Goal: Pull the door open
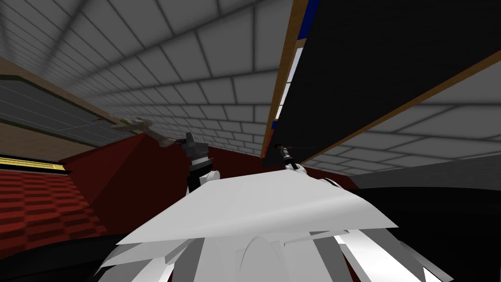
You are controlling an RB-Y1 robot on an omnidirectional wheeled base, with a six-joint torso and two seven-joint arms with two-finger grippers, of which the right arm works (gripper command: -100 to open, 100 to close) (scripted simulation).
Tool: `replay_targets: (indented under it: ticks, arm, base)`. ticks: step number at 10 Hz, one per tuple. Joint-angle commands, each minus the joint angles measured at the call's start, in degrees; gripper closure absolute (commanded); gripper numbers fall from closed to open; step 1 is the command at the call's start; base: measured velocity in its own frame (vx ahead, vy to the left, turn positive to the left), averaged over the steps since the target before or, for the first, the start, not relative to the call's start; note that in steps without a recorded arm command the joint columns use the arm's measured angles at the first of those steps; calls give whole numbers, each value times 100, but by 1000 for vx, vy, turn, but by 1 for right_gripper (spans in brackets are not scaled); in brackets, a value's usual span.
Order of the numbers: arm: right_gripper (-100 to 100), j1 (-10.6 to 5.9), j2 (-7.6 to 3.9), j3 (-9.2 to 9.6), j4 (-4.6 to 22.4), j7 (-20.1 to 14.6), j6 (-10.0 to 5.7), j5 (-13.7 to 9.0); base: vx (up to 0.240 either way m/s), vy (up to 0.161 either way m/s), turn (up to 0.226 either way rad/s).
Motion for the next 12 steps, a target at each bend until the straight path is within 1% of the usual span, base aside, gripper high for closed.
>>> replay_targets:
  ticks: [1,2,4,5,6,7,8,9,12]
  arm:
    - [100,124,-100,128,-85,-126,-128,48]
    - [100,178,-160,196,-112,-201,-201,72]
    - [100,329,-326,383,-189,-408,-403,137]
    - [100,365,-367,428,-207,-458,-452,152]
    - [100,342,-319,403,-212,-417,-383,142]
    - [100,468,-404,498,-193,-518,-571,154]
    - [100,495,-430,516,-194,-539,-616,154]
    - [100,588,-518,578,-194,-611,-768,156]
    - [100,781,-702,708,-196,-761,-1086,160]
  base:
    - [-251,-71,139]
    - [-246,-102,125]
    - [-280,-100,133]
    - [-263,-103,97]
    - [-112,-35,19]
    - [-179,-45,162]
    - [-189,-82,167]
    - [-175,-88,201]
    - [-231,-104,162]
